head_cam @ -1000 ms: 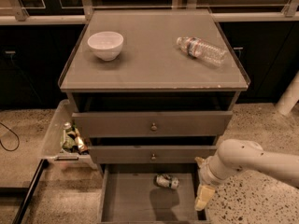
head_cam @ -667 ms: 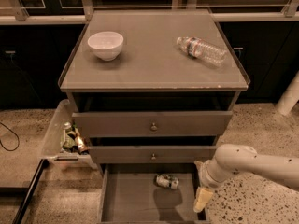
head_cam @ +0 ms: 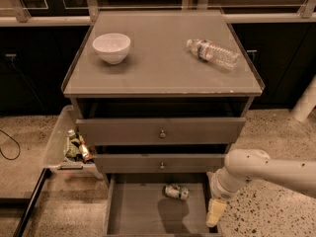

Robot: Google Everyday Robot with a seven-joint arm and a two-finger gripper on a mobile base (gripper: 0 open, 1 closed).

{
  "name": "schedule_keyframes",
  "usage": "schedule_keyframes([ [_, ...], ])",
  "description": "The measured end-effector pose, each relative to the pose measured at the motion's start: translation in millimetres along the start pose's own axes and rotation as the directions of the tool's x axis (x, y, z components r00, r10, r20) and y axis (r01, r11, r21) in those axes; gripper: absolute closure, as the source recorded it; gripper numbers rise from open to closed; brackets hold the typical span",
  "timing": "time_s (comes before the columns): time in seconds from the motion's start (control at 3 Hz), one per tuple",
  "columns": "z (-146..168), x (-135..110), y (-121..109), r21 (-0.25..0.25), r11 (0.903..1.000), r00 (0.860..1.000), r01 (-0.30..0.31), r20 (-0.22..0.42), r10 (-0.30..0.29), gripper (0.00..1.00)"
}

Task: Pick 7up can from bottom drawer and place on counter

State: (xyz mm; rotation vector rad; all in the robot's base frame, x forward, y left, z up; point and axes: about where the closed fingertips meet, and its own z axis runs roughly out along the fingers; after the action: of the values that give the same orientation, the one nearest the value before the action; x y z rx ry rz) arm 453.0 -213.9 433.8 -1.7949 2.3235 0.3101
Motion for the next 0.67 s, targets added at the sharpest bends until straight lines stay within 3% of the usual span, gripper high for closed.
schedule_keyframes([
  [0.33,16.6,3.7,-0.1,-0.004,0.9996,0.999,-0.026,0.025,0.026,0.00],
  [0.67,49.0,4.6,-11.4,0.016,0.9981,0.990,-0.059,0.127,0.057,0.00],
])
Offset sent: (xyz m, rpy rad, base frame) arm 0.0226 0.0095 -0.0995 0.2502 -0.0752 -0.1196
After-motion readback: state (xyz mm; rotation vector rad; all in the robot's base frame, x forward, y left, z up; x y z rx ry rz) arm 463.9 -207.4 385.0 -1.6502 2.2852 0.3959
